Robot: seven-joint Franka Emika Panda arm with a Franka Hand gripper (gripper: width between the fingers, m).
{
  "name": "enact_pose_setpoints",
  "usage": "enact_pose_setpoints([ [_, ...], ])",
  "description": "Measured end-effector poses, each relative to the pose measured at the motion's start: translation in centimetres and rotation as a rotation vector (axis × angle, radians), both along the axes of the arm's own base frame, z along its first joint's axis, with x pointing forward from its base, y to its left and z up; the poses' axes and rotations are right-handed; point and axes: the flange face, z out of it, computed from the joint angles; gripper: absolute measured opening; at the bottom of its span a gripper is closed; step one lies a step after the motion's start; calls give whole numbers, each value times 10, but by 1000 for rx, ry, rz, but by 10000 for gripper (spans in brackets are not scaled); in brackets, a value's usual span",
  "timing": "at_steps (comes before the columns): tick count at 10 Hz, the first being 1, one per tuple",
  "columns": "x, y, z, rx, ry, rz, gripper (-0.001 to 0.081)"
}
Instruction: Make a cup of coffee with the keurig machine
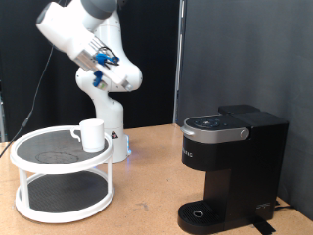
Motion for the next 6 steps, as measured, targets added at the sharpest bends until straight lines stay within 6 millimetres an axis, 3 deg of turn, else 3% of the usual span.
enact_pose_setpoints([
  [3,-18,-32,13,46,8,42,0],
  [6,-24,-38,8,27,31,42,0],
])
